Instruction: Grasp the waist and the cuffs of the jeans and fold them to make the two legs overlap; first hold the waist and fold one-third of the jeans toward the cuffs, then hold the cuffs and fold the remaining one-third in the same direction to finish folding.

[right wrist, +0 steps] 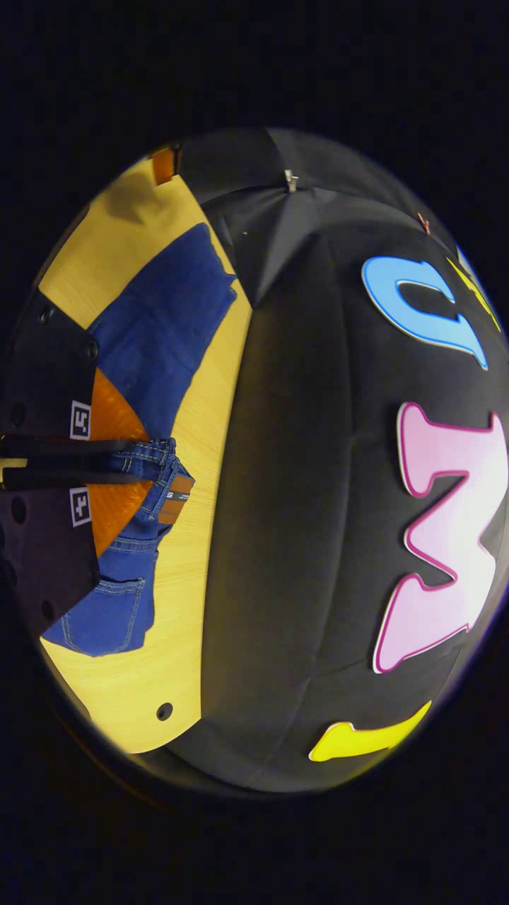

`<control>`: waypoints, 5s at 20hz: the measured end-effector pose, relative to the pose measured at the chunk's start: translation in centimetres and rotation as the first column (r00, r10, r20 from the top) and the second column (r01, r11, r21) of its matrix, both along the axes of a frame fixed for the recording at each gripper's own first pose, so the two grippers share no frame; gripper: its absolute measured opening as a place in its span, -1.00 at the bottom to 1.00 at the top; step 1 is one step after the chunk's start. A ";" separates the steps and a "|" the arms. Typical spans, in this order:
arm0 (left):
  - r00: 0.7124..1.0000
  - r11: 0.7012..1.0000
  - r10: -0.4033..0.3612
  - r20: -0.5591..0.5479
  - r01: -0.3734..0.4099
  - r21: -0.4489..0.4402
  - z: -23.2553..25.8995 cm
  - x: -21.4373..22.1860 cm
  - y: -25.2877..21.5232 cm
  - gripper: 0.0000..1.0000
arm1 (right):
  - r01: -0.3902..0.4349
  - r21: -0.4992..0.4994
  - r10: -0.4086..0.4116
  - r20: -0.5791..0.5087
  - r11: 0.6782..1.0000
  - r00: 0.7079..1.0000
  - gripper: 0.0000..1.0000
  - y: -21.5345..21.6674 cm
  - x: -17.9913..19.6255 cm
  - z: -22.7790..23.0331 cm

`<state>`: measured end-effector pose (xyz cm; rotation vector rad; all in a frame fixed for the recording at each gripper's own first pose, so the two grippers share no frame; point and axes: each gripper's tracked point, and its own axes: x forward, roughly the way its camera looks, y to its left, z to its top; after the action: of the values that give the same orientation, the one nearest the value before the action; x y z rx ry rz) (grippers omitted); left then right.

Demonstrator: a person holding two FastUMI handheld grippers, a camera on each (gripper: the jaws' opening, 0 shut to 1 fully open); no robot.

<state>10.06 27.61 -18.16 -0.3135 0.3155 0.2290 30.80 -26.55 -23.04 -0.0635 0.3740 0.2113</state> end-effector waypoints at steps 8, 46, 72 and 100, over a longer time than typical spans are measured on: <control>1.000 0.998 0.004 -0.012 -0.003 0.057 0.1 8.8 7.8 0.93 | -0.136 0.157 0.160 -0.152 0.978 0.975 0.37 5.0 -3.8 -3.2; 0.940 0.958 -0.232 -0.251 0.265 0.106 -3.4 19.2 7.9 -0.86 | 0.131 0.162 -0.104 -0.169 0.978 0.980 0.97 -10.8 -9.7 0.1; 0.795 0.787 -0.601 -0.083 0.607 0.112 26.7 2.8 -2.4 -0.88 | 0.468 0.180 -0.455 -0.114 0.865 0.883 0.96 -32.8 -20.6 11.0; 0.858 0.854 -0.506 0.089 0.485 0.186 39.6 -23.1 16.0 0.94 | 0.318 0.183 -0.326 0.016 0.930 0.945 0.96 -20.0 -28.2 21.4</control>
<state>-12.99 43.58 21.49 -0.0805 0.2323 -0.2805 2.59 -46.51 -1.60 0.1692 0.3127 -0.0828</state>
